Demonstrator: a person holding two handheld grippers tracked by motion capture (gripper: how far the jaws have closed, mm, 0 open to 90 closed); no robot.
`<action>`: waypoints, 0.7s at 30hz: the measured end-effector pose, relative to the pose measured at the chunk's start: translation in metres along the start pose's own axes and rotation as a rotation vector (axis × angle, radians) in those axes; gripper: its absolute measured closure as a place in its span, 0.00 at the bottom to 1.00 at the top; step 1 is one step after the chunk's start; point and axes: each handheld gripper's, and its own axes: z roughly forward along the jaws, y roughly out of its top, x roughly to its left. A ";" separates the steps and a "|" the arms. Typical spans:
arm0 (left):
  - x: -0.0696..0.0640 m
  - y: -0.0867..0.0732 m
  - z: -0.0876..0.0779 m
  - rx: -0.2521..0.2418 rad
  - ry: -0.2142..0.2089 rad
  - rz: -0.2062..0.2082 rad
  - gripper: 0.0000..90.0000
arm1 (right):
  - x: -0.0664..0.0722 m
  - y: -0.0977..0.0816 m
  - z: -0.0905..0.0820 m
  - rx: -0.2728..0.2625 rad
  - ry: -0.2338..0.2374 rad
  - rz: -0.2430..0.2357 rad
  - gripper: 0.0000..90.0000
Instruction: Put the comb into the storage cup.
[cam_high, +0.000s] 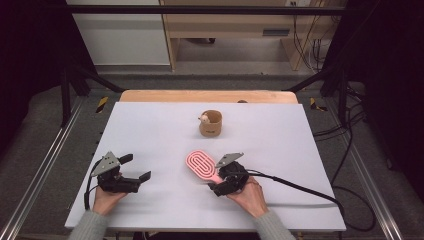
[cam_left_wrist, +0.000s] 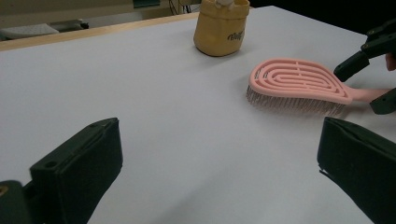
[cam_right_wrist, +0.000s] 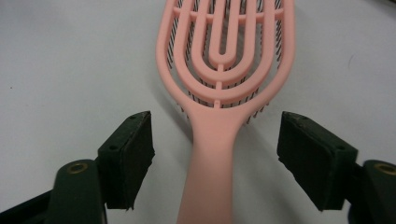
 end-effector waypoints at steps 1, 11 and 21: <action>0.000 0.000 0.000 0.000 0.000 0.001 0.00 | 0.000 0.000 0.001 0.007 -0.001 0.001 0.35; -0.001 0.000 0.001 0.007 -0.001 0.006 0.00 | 0.000 -0.001 0.004 0.038 -0.005 0.003 0.52; -0.001 0.000 0.001 0.008 0.000 0.006 0.00 | -0.001 -0.001 0.004 0.060 0.011 -0.005 0.69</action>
